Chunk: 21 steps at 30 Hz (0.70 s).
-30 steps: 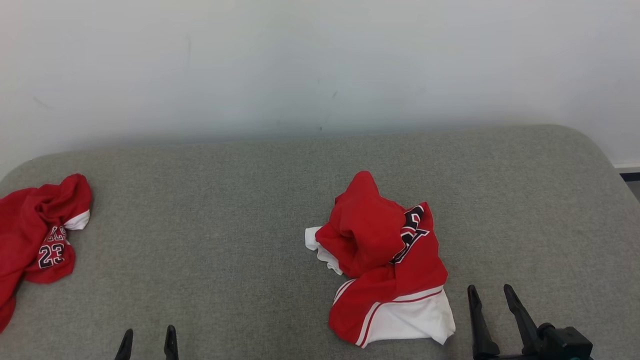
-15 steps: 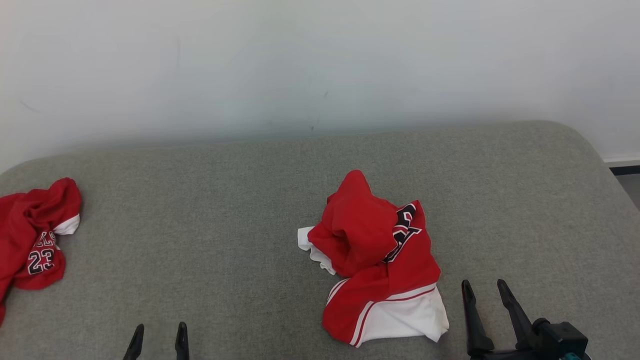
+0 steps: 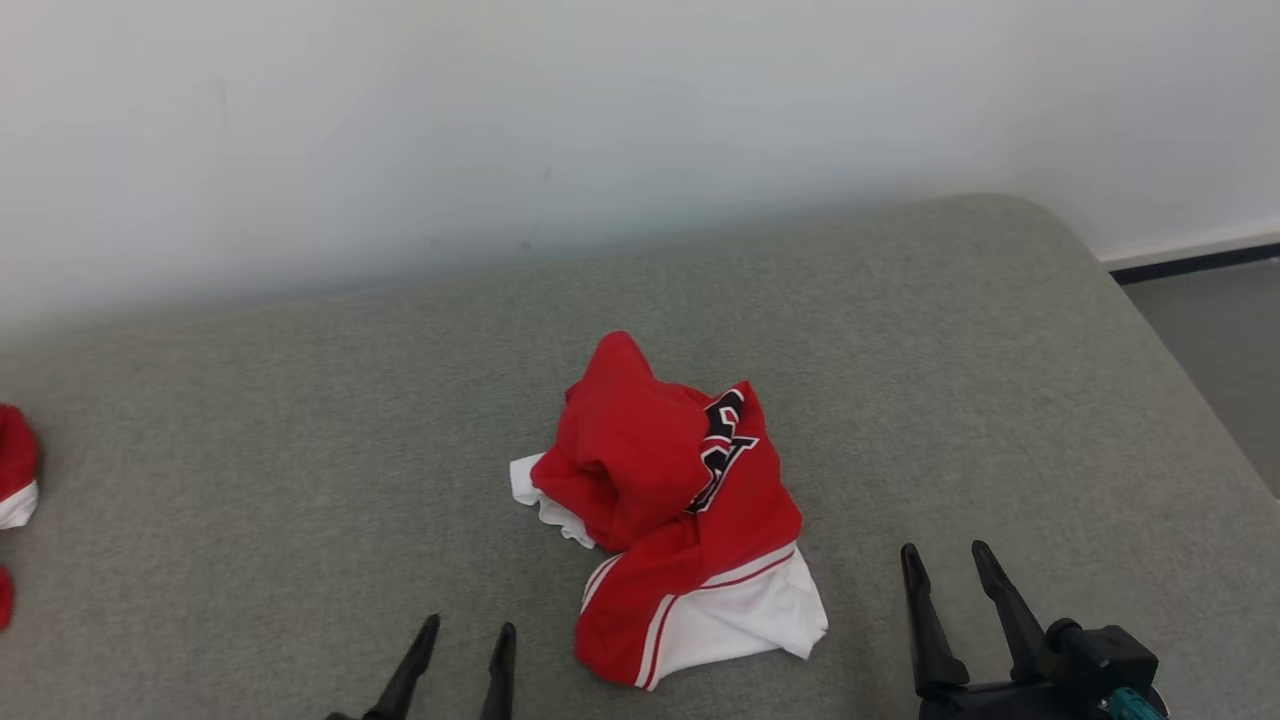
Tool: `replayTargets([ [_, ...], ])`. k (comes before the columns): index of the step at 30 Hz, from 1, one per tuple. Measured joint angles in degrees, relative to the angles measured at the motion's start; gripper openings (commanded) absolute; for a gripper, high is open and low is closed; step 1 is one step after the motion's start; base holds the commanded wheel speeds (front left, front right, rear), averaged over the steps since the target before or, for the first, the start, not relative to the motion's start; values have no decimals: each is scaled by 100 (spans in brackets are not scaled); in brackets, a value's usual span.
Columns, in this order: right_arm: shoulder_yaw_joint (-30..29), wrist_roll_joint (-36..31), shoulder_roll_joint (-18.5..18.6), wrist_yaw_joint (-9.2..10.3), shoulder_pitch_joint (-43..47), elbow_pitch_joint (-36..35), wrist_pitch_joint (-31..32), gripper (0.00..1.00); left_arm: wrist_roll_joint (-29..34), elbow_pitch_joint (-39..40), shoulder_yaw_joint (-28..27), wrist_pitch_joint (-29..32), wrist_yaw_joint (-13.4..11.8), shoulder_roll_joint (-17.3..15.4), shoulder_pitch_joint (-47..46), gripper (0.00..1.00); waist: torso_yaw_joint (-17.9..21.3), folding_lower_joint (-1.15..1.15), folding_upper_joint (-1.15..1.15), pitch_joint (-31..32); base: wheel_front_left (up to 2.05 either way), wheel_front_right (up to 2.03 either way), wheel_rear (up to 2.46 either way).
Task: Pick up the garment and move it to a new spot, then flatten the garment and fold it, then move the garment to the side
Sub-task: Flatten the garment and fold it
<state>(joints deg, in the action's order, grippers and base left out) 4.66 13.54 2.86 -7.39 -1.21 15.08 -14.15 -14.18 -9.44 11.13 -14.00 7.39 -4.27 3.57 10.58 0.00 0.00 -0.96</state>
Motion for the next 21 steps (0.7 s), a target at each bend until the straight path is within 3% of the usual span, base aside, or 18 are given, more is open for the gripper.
replayTargets([
  [7, 208, 176, 2, 0, -115, 15, -14, 100, -260, -824, 761, 250, 3, -200, -710, 100, 554, 0, 0, -159, 0, 0, 0],
  [14, 369, 332, 2, 0, -225, 66, -53, 100, -196, -1741, 878, 272, -44, -172, -1278, 100, 981, 0, 0, -408, 0, 0, 0],
  [20, 360, 355, 1, 0, -244, 101, -77, 100, -253, -2287, 839, 267, -229, -92, -1562, 100, 1151, 1, 0, -613, 0, 0, 0],
  [21, 347, 355, 0, 0, -244, 105, -78, 100, -250, -2327, 831, 240, -244, -81, -1607, 0, 1155, 1, 1, -633, 0, 0, 0],
])
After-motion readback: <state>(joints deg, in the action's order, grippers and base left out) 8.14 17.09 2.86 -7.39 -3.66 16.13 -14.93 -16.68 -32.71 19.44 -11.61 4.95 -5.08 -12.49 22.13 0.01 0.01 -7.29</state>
